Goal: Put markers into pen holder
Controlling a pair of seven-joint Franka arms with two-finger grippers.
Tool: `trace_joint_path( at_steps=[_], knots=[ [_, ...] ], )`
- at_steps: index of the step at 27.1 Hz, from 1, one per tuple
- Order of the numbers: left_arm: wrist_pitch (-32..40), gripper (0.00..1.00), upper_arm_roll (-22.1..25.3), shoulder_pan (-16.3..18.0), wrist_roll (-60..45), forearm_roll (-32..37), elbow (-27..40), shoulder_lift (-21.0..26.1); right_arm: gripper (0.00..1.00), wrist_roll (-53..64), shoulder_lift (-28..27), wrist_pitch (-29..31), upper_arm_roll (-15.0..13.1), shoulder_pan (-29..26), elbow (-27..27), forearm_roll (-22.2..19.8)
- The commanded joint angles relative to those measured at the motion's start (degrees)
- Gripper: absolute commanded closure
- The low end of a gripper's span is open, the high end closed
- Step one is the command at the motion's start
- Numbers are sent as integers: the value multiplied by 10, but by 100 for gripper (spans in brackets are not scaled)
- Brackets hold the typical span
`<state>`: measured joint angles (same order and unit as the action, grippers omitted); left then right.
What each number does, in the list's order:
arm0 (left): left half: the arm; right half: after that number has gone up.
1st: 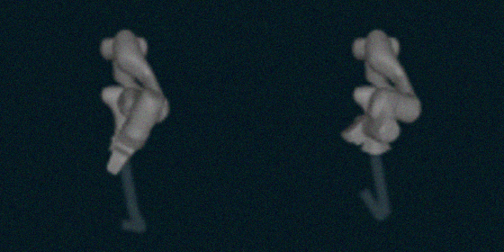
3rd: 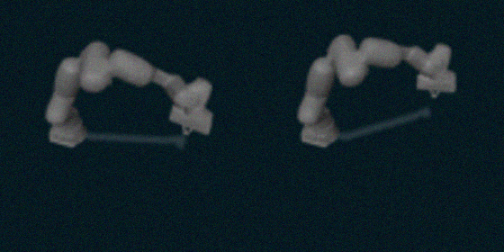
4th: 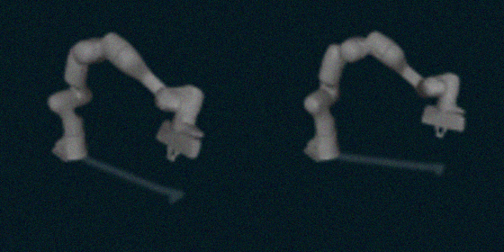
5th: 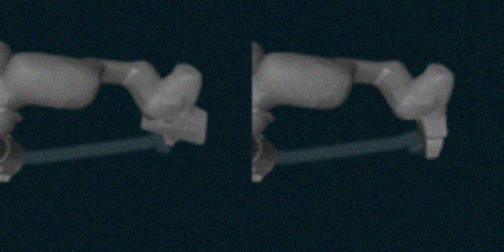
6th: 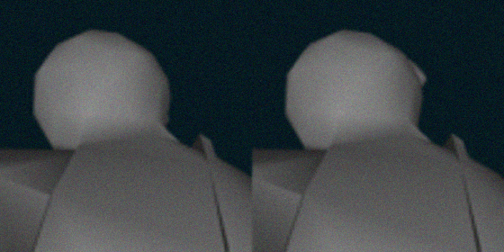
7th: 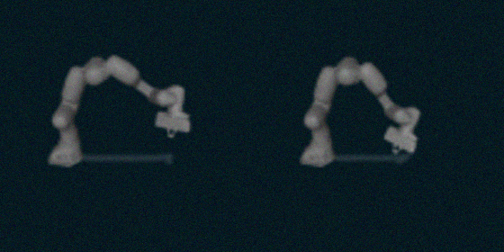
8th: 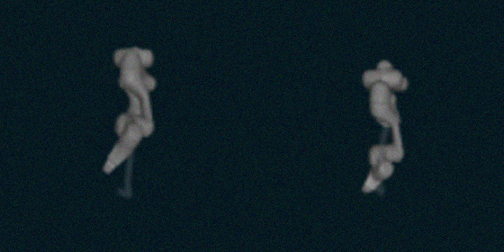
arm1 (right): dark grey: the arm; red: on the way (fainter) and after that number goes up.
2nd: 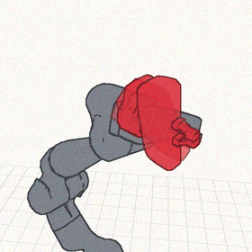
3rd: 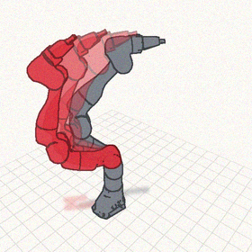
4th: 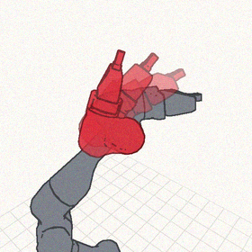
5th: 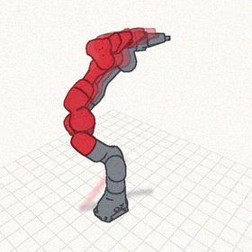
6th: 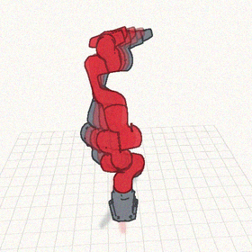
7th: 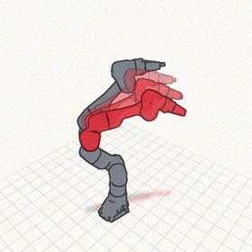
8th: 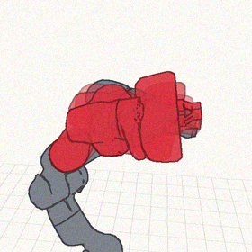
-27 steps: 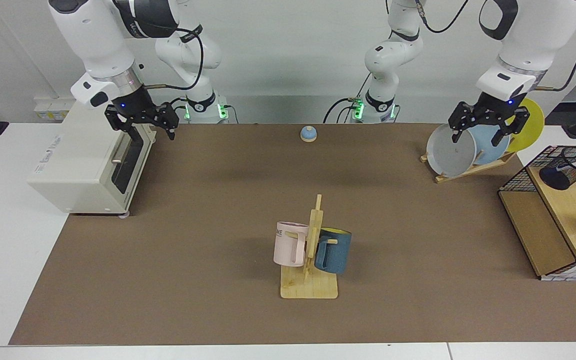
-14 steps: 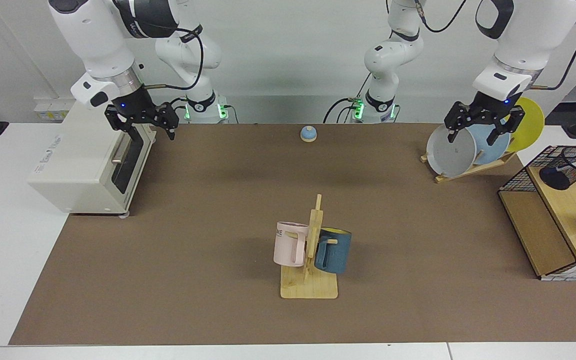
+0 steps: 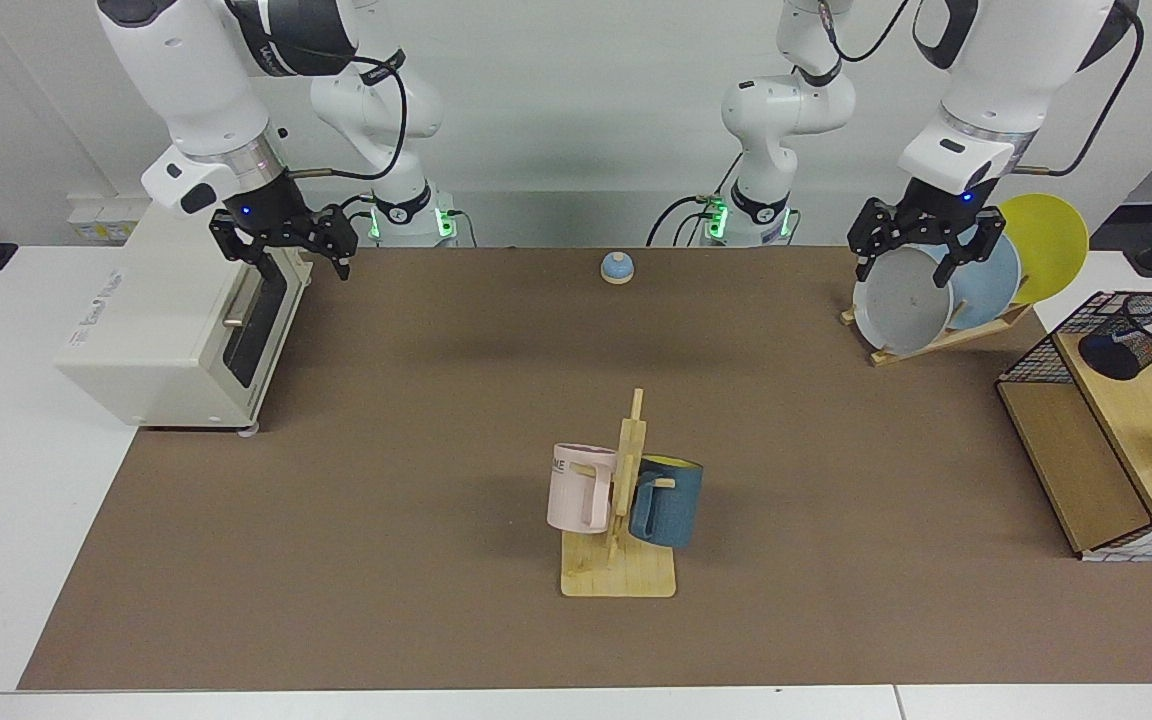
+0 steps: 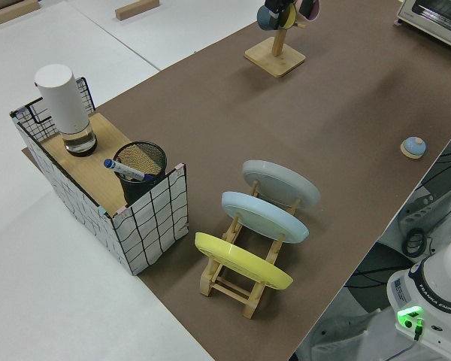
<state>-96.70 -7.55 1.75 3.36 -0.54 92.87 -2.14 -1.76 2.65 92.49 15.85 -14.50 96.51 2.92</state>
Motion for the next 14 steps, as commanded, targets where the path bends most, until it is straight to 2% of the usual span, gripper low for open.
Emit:
trace_joint_path(
  at_steps=[1, 14],
  knots=[
    [8, 0, 61, -63, -4, -2, 5, -15, 0, 22, 15, 13, 1, -8, 18, 10],
    [5, 0, 60, -56, 11, 1, 19, -24, 0, 22, 15, 13, 1, -8, 18, 10]
  ],
)
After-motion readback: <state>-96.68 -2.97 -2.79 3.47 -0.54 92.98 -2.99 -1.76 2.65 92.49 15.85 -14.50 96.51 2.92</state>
